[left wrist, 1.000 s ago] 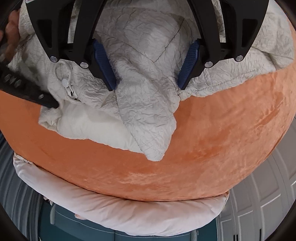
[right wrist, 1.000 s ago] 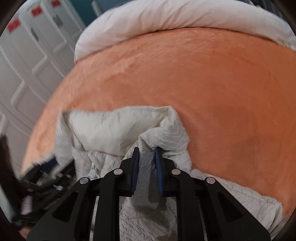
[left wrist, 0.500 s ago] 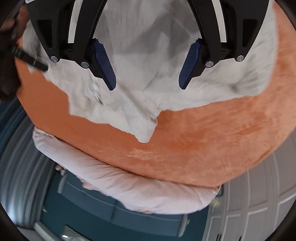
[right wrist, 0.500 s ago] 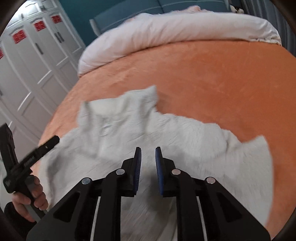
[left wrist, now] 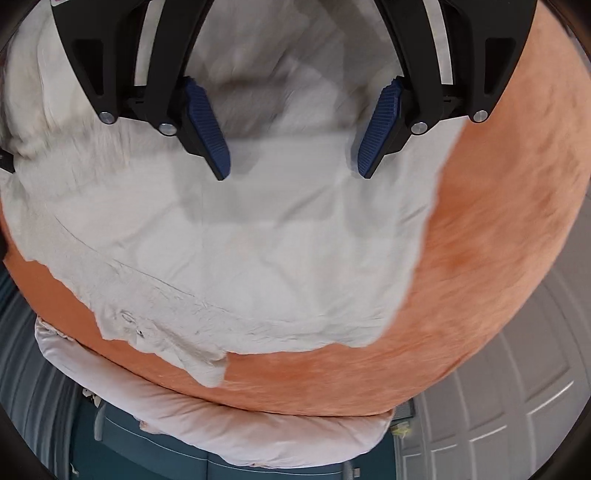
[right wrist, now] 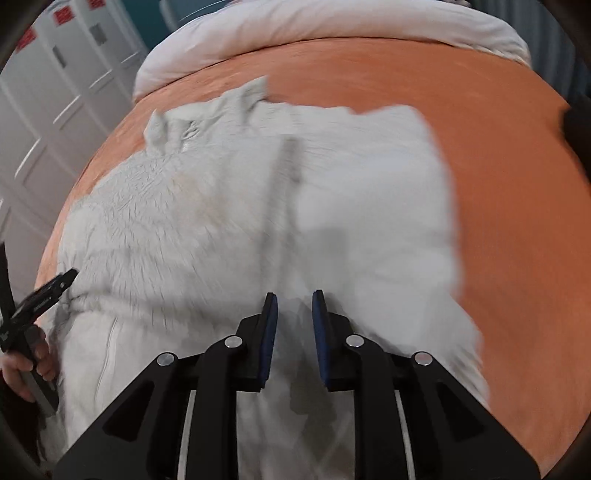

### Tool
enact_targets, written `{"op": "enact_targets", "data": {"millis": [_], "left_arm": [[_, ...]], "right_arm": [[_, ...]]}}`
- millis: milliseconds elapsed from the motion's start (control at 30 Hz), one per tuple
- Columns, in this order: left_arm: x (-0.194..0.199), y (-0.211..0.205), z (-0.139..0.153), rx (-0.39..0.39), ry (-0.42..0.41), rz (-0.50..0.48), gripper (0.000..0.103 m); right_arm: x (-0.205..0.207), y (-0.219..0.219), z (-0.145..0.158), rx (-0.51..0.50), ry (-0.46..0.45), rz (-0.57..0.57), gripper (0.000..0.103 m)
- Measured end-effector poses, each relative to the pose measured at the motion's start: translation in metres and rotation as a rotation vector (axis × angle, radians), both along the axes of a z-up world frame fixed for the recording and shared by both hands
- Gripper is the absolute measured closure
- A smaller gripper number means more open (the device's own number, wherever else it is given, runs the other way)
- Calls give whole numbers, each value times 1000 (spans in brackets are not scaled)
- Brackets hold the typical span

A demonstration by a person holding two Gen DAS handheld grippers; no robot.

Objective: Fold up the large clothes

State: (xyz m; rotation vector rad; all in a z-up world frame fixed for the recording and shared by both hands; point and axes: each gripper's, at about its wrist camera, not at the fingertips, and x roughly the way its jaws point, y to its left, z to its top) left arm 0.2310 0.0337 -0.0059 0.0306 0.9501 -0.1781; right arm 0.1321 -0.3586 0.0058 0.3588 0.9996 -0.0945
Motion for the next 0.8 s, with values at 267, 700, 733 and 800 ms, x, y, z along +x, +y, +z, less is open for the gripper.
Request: {"op": "enact_targets", "data": {"millis": [267, 700, 733, 800], "left_arm": [[-99, 93, 47, -142, 83, 75, 27], [-245, 137, 12, -292, 332, 102, 26], [-247, 135, 13, -290, 328, 92, 26], [-251, 126, 13, -298, 336, 52, 31]], "right_arm": [[-157, -34, 38, 108, 36, -68, 46], [-285, 19, 11, 209, 163, 74, 33], [-285, 23, 12, 203, 154, 79, 33], [-284, 28, 9, 197, 145, 81, 33]]}}
